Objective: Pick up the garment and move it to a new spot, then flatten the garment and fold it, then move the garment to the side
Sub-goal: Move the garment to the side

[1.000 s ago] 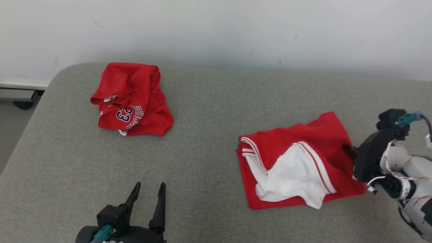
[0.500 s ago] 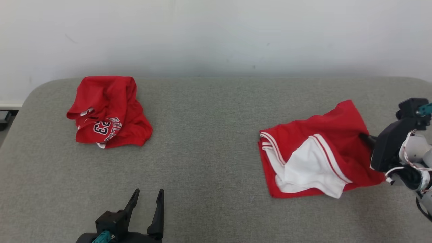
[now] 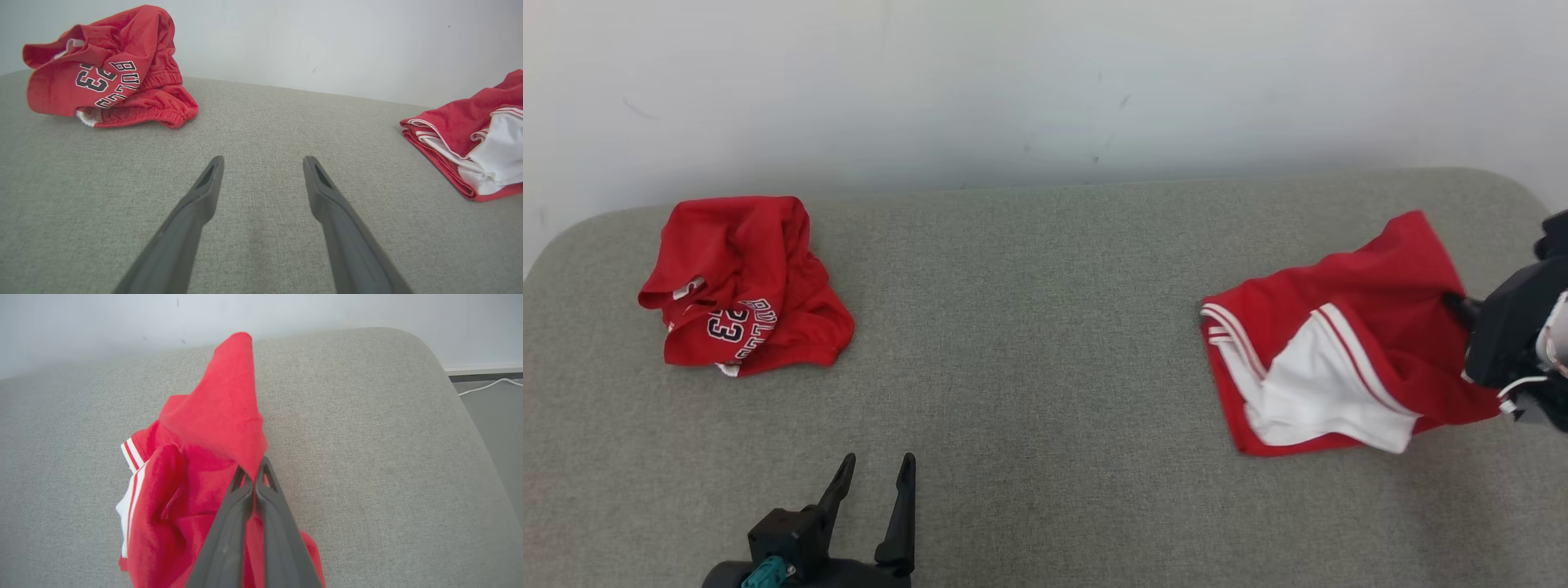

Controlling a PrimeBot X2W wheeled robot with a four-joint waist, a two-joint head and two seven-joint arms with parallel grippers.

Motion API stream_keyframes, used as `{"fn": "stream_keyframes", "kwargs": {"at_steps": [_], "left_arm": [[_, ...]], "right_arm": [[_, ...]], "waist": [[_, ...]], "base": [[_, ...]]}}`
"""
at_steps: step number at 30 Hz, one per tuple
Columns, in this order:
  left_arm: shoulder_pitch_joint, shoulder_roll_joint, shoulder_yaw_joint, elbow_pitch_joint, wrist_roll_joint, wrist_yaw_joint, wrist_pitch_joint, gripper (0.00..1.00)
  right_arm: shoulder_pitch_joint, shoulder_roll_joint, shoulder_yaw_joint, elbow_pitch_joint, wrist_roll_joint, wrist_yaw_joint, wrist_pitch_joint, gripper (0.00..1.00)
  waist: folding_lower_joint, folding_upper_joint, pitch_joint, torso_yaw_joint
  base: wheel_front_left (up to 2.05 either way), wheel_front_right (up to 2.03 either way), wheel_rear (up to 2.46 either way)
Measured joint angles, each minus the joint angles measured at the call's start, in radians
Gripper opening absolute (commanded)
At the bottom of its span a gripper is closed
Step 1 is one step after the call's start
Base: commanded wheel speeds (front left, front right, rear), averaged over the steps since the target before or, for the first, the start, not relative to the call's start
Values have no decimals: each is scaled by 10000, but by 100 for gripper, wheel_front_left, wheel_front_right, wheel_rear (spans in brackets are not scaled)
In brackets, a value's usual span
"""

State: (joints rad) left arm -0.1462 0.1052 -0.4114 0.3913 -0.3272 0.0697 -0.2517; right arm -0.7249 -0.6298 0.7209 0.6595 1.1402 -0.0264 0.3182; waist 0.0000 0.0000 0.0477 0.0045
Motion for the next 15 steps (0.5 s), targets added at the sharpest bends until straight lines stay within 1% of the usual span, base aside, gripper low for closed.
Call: {"fn": "stream_keyframes", "kwargs": {"at_steps": [5,7,11,15], "left_arm": [[-12,-8,0,-4,12,-13,0,100],[-14,-6,6,-4,12,-86,0,100],[-13,6,52,-15,12,-86,0,100],[-16,8,44,-17,25,-90,-2,100]], "right_arm": [[-419,-301,-61,397,-144,27,33,0],[-481,-387,-104,573,-144,92,35,0],[-695,-359,-81,855,-242,178,77,0],[-745,-360,-92,1223,-240,186,75,0]], "waist": [[0,0,33,-96],[0,1,53,-112],[0,0,91,-188],[0,0,136,-230]], "base": [[0,0,0],[0,0,0],[0,0,0],[0,0,0]]}}
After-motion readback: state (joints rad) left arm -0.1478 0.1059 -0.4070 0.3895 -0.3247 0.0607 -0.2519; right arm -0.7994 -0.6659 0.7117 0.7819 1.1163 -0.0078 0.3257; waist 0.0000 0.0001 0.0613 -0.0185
